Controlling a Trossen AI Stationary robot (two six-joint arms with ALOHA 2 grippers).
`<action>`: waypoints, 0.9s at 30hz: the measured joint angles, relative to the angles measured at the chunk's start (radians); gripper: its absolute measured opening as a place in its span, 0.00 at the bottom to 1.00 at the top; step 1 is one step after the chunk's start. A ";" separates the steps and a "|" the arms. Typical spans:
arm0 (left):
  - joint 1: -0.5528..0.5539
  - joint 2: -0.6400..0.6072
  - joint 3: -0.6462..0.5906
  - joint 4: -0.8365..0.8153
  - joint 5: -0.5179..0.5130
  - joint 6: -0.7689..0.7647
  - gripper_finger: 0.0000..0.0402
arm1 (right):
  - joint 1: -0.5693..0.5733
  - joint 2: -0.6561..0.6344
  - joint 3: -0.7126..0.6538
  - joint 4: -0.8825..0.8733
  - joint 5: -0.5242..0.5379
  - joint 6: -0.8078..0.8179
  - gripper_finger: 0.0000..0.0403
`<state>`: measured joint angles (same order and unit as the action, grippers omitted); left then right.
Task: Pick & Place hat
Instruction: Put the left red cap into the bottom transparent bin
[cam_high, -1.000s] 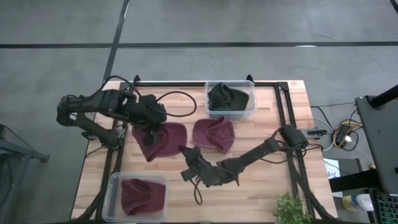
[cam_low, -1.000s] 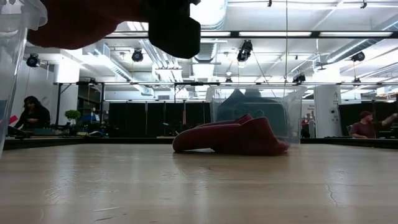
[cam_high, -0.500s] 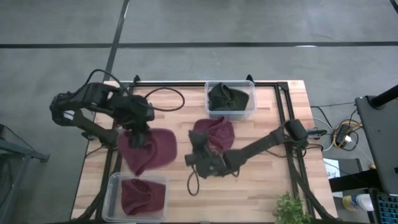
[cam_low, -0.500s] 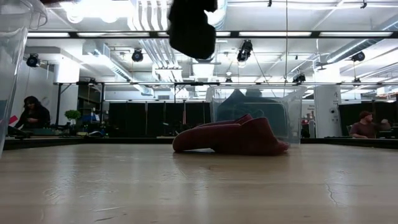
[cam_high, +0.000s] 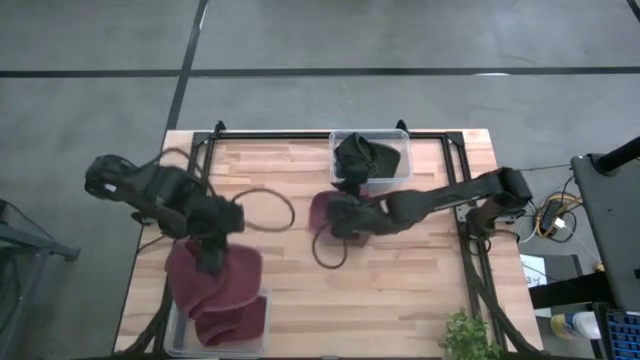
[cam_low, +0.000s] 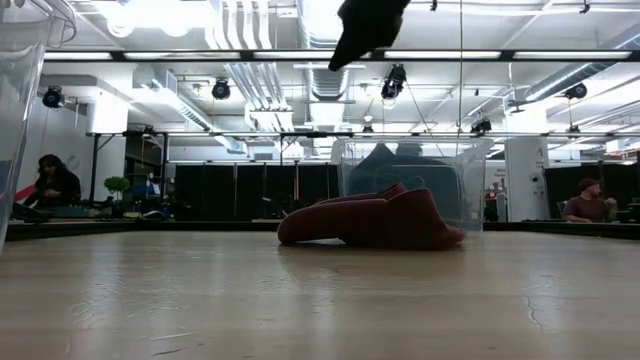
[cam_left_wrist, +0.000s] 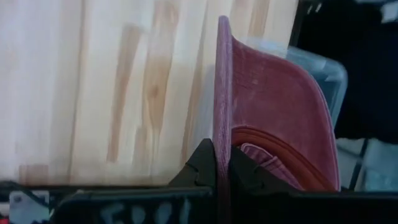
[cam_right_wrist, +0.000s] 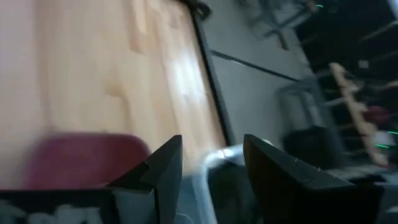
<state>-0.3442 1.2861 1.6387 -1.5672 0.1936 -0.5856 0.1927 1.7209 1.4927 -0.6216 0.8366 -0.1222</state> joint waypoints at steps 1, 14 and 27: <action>-0.019 0.000 -0.018 0.005 -0.001 -0.017 0.01 | -0.007 -0.016 -0.004 0.010 -0.026 0.003 0.41; -0.163 0.007 -0.184 0.211 0.105 -0.191 0.01 | -0.060 -0.104 -0.042 0.080 -0.049 -0.037 0.41; -0.168 0.007 -0.374 0.392 0.122 -0.197 0.02 | -0.063 -0.085 -0.043 0.080 -0.052 -0.037 0.41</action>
<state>-0.5125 1.2934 1.2643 -1.1753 0.3151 -0.7830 0.1295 1.6360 1.4498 -0.5419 0.7842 -0.1589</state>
